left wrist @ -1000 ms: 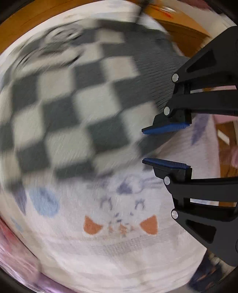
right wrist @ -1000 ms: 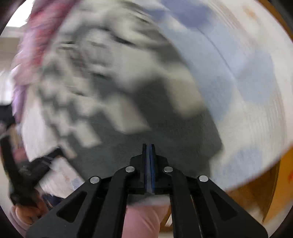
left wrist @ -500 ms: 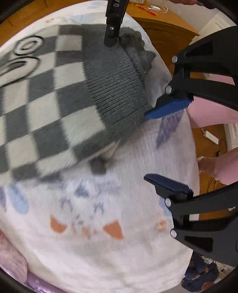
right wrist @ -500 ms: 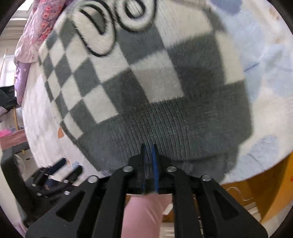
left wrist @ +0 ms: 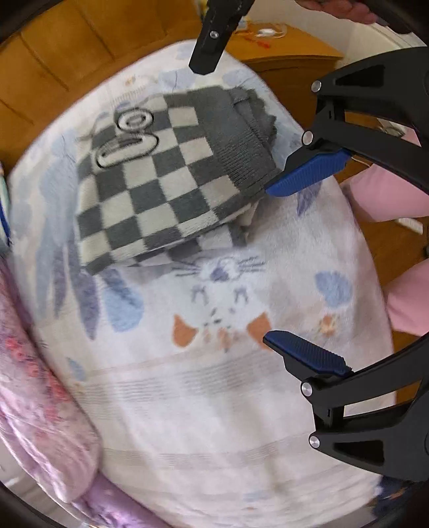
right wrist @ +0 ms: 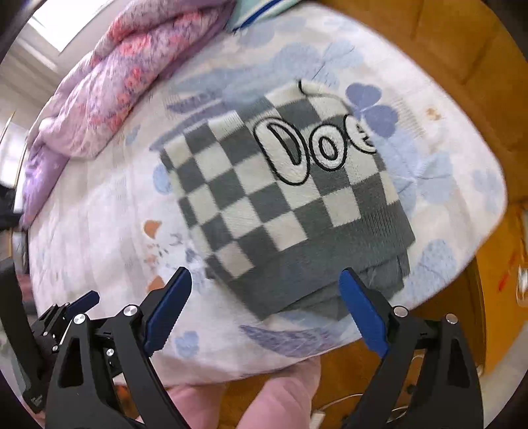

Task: Fold large clothes

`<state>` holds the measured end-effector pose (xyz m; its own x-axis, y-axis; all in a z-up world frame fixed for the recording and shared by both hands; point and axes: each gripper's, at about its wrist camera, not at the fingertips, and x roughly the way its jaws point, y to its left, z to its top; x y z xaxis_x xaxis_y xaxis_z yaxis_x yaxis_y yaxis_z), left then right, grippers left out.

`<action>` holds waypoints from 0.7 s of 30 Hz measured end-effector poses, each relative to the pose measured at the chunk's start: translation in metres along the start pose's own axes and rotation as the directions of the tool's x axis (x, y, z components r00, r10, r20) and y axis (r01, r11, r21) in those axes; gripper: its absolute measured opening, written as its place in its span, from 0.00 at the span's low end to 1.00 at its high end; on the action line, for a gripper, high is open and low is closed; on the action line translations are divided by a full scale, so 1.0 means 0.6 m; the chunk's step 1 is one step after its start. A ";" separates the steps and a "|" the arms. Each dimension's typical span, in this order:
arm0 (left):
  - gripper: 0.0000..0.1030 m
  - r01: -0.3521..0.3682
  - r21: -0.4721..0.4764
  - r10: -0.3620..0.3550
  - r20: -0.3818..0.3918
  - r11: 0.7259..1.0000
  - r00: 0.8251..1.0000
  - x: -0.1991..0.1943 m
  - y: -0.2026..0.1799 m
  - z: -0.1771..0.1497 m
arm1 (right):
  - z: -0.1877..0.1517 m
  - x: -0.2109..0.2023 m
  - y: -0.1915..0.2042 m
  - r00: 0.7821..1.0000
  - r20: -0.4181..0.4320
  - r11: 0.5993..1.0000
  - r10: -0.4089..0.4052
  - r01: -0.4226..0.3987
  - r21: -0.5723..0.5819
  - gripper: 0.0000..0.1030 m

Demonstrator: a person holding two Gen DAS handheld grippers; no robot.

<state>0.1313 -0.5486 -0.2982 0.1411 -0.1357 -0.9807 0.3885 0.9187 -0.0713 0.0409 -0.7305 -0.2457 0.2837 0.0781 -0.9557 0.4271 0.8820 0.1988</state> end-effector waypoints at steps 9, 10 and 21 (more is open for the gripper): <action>0.82 0.064 0.068 -0.070 0.093 0.996 0.993 -0.149 0.118 -0.055 | -0.115 -0.091 0.153 0.976 0.176 0.963 -0.127 0.079 0.258 0.85; 0.82 0.063 0.076 -0.071 0.108 0.995 0.992 -0.167 0.125 -0.062 | -0.124 -0.106 0.164 0.971 0.197 0.959 -0.139 0.083 0.270 0.85; 0.82 0.075 0.160 -0.134 0.397 0.984 0.908 -0.380 0.169 -0.148 | -0.204 -0.240 0.250 0.914 0.385 0.980 -0.127 0.056 0.190 0.92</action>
<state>0.0579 -0.3914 -0.0982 0.4374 -0.3933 -0.8087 0.5390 0.8345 -0.1143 -0.0411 -0.5526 -0.1049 0.5359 -0.2192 -0.8153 0.5976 0.7806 0.1830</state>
